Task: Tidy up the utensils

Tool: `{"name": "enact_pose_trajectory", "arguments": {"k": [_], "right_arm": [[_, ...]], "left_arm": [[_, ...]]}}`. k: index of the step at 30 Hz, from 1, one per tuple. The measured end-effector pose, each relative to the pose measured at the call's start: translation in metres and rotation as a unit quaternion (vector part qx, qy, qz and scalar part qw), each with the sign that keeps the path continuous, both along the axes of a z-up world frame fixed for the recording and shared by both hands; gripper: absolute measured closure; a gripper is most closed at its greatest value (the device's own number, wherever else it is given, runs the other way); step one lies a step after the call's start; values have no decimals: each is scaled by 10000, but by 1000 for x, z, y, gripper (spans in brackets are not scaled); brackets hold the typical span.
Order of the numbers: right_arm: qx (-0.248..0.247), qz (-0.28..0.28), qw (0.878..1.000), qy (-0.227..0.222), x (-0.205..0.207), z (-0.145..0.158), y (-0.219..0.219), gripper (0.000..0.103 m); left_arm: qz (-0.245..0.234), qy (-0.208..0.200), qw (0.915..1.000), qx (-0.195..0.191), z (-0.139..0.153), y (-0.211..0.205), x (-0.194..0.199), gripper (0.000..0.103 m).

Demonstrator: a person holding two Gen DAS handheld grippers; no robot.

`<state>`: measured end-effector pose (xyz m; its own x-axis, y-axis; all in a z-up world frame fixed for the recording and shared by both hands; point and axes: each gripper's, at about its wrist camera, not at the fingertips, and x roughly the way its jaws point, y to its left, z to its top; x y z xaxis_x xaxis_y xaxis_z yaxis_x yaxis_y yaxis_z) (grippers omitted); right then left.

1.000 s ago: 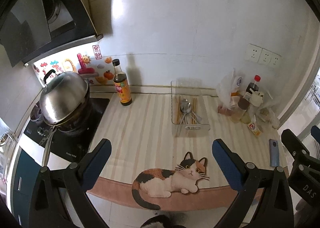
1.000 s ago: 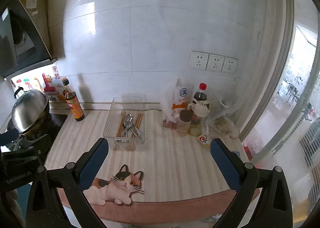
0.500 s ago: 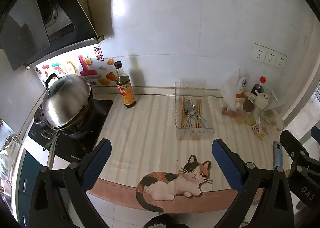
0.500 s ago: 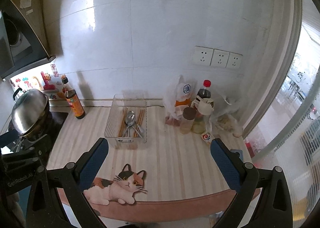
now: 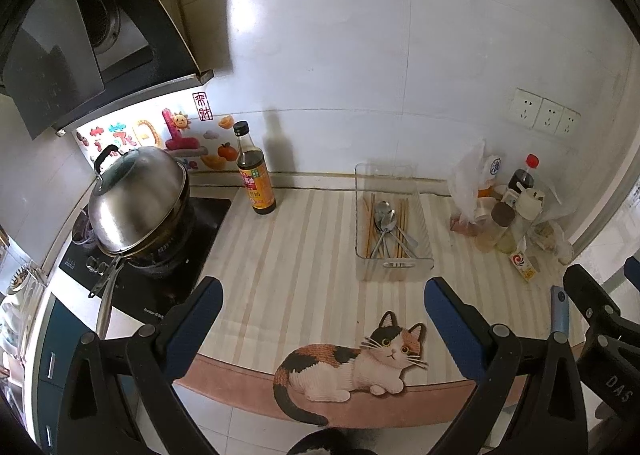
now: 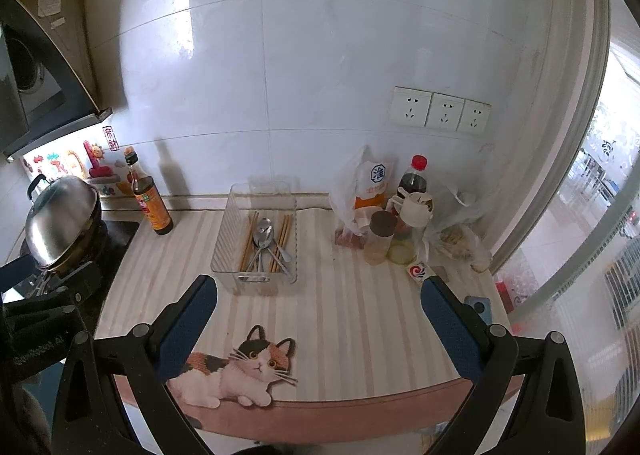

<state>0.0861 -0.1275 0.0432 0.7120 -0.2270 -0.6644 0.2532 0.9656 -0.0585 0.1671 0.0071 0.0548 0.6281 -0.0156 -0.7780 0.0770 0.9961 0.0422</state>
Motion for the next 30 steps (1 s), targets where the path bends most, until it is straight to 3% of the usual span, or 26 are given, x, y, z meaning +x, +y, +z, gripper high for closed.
{"name": "enact_pose_trajectory", "arguments": {"k": [30], "right_arm": [[-15,98,9999,136,-1,-9,-1,0]], "left_arm": [[1,44,10000,15,-7,0,-3,0]]}}
